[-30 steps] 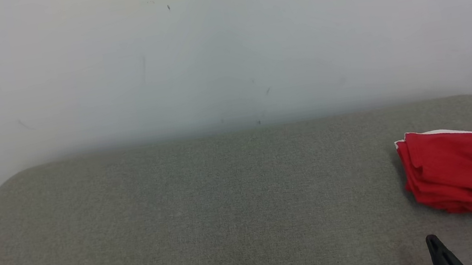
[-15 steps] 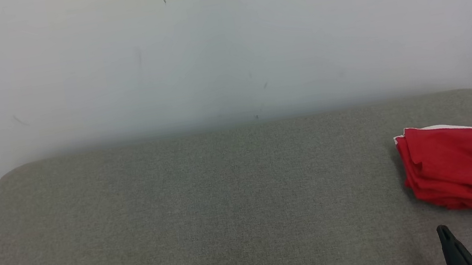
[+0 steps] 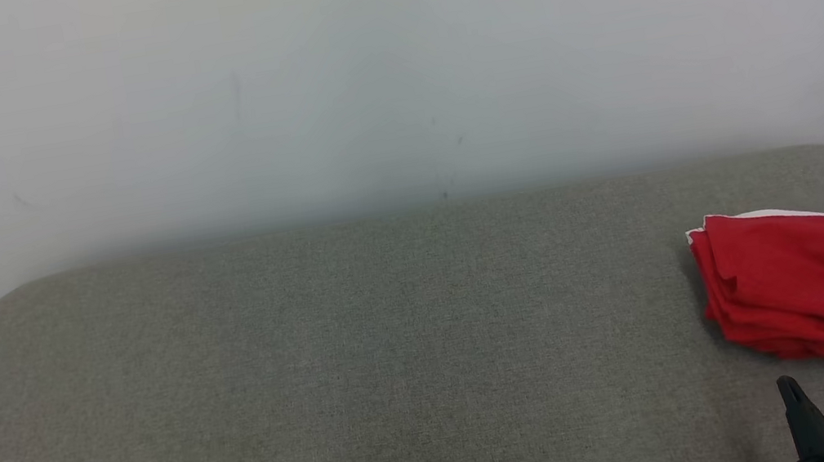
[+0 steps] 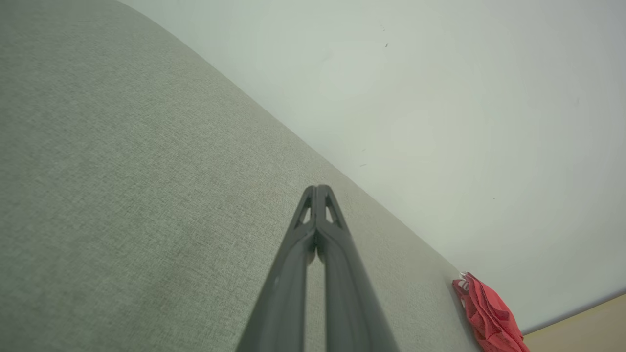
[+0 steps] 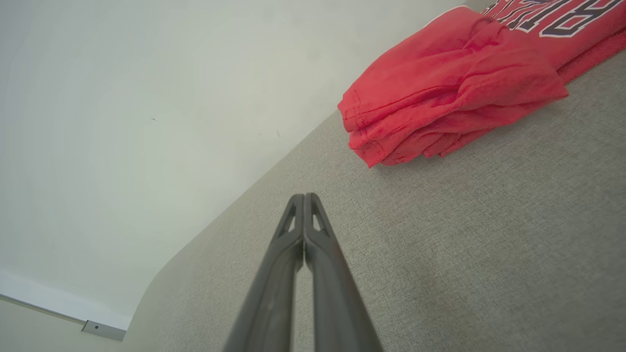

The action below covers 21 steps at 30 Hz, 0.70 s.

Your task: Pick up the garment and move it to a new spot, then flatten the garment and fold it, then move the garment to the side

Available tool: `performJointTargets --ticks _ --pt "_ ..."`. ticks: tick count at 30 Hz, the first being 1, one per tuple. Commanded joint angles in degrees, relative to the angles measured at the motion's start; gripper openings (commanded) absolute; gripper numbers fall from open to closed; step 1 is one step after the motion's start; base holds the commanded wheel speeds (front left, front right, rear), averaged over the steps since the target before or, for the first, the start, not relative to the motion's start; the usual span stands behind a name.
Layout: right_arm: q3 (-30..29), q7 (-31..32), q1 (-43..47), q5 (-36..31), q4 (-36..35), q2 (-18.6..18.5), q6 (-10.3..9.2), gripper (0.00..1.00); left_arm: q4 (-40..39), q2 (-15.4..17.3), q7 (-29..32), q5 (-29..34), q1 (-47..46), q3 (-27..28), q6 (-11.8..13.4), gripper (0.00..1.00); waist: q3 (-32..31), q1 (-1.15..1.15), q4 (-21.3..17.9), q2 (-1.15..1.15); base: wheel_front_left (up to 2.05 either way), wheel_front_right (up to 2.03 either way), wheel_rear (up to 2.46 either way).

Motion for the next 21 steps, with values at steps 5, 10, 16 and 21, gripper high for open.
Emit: performJointTargets --ticks 5,10,16,21 --pt "-1.12 0.9 -1.91 5.56 -0.82 -0.07 -0.04 0.0 -0.55 -0.05 1.09 -5.34 -2.47 -0.08 -0.05 0.0 0.46 0.0 -0.11 -0.01 0.0 0.0 0.0" --pt "-1.63 1.41 -2.2 8.42 -0.82 -0.07 -0.04 0.0 -0.46 -0.07 1.68 -8.07 -2.96 -0.13 -0.05 0.0 0.76 0.0 -0.17 -0.01 0.0 0.0 0.0" --pt "-2.37 2.15 -2.71 12.55 -0.81 -0.07 -0.05 0.0 -0.34 -0.11 2.53 -12.08 -3.64 -0.21 -0.06 0.0 1.2 0.0 -0.27 -0.01 0.0 0.0 0.0" --pt "-2.94 2.73 -3.04 15.81 -0.81 -0.06 -0.05 0.0 -0.24 -0.14 3.19 -15.21 -4.23 -0.27 -0.07 0.0 1.57 0.0 -0.35 -0.01 0.0 0.0 0.0"
